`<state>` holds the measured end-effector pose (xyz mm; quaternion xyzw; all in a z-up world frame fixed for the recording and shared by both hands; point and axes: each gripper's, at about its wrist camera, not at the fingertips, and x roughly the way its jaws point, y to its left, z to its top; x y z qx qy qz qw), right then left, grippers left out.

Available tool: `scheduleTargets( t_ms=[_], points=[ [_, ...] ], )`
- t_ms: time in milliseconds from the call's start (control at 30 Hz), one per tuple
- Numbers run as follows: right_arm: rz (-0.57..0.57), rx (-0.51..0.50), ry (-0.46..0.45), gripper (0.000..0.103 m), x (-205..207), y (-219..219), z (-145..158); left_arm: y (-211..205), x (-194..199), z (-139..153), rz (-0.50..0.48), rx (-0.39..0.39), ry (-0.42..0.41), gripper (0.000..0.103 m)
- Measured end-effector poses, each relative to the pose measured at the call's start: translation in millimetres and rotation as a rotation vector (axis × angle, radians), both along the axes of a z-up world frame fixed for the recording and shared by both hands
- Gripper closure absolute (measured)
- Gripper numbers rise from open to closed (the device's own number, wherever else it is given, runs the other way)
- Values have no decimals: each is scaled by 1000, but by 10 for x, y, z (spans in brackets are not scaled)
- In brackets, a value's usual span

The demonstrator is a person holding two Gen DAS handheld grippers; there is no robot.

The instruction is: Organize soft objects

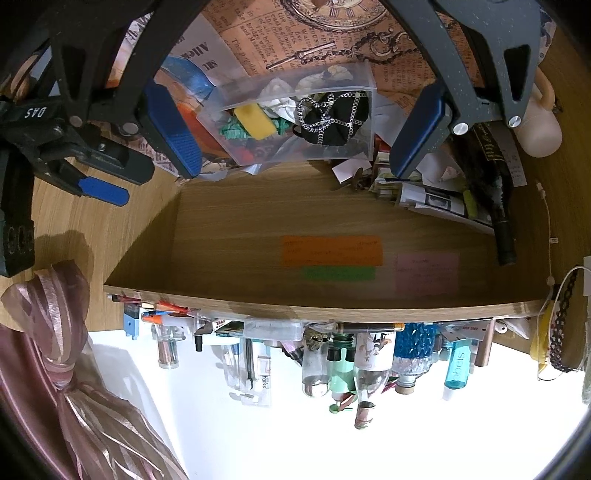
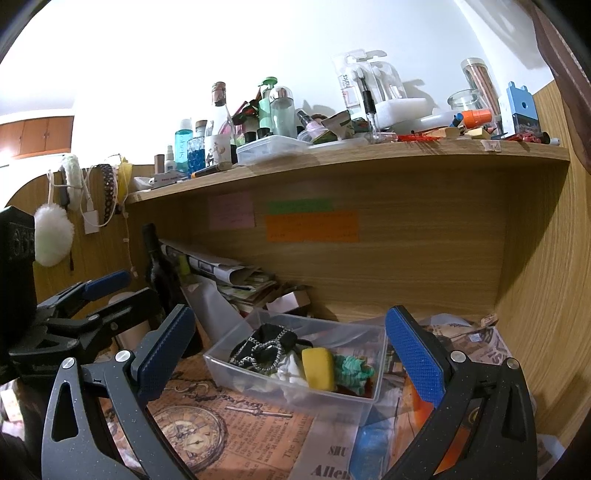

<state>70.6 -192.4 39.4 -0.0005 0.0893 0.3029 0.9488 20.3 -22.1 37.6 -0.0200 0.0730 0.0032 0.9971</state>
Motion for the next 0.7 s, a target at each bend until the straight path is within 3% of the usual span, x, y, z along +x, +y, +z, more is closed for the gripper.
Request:
scheduleTargets(
  t_ms=[700],
  points=[
    [0,-1,32,0,71,8,-72,37,123,-92,-9,-16,52,0]
  ],
)
